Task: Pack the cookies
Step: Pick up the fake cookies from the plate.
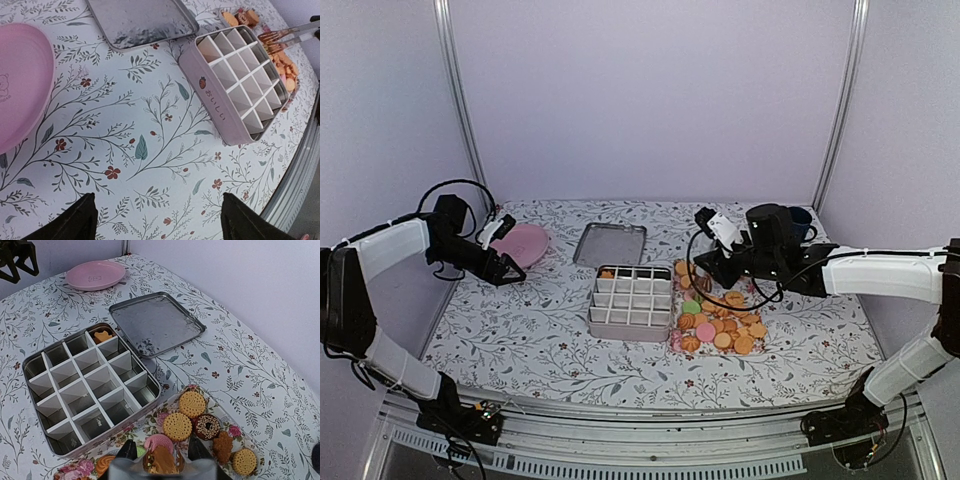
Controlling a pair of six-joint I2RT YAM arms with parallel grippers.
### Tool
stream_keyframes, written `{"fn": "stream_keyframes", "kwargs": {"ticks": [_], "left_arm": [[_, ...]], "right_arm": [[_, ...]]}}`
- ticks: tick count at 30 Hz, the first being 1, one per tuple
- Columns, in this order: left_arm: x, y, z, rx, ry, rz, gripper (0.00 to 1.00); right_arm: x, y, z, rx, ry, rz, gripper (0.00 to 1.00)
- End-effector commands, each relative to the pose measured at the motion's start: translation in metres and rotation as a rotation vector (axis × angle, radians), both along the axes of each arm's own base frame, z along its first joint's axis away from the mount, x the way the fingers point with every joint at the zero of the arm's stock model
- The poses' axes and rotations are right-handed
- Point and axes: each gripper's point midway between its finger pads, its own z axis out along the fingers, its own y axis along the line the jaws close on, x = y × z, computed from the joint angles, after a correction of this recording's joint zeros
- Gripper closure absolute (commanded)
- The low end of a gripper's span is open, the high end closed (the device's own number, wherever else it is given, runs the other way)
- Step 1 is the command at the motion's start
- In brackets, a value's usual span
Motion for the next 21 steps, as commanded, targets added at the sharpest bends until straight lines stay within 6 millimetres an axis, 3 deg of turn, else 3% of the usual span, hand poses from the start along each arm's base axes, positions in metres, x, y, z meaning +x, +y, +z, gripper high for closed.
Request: {"fn": "stream_keyframes", "kwargs": {"ticks": [1,4,8,16,21], "left_arm": [[0.000,0.002,0.011,-0.009,-0.032,-0.003,0.14],[0.000,0.002,0.011,-0.014,-0.030,-0.003,0.14],[-0.001,0.001,0.011,-0.017,-0.028,-0.004,0.15],[0.000,0.001,0.011,-0.020,-0.026,-0.001,0.15],[-0.002,0.002,0.008,-0.013,-0.022,-0.001,0.15]], "right_arm": [[0.005,-0.008,0.000,0.025,-0.001,-0.028,0.68],[0.007,-0.011,0.002,0.037,0.005,-0.042,0.78],[0.010,-0.014,0.012,0.056,-0.012,-0.057,1.00],[0.010,-0.011,0.051,0.113,-0.062,-0.039,1.00],[0.003,0.000,0.092,0.194,-0.099,0.020,1.00]]}}
